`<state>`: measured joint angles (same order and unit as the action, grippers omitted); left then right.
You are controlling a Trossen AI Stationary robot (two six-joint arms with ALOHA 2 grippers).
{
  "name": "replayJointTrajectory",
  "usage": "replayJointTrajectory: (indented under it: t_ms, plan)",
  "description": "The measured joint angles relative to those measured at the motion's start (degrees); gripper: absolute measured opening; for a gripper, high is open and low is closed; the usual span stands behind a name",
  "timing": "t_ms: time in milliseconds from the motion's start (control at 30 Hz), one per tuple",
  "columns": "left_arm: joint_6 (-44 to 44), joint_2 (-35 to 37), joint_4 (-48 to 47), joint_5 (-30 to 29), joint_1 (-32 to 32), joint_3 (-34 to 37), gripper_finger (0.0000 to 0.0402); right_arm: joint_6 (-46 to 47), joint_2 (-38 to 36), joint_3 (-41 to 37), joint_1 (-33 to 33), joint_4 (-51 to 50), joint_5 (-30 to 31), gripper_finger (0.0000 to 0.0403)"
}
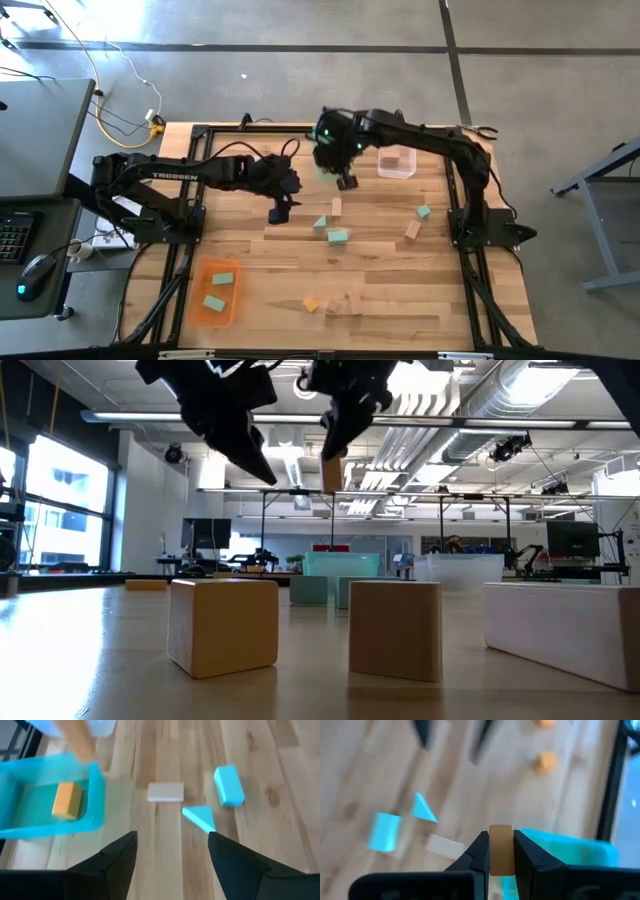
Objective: Sort & place blocks by color
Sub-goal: Put the yellow block into the blue bin
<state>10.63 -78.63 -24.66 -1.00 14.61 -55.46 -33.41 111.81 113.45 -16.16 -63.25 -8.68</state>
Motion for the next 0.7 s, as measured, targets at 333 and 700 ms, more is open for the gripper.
replayJointTrajectory:
  t_ms: [333,700]
  plan:
    - [-4.2,0.0,-7.3,-5.1,-0.1,0.0,0.0231,1.8,6.4,0.0,-9.9,8.0,3.1,0.0031]
    - [-7.5,0.0,-12.2,-11.7,-0.2,0.6,0.0231,9.0,11.3,0.0,-14.7,16.4,11.1,0.0031]
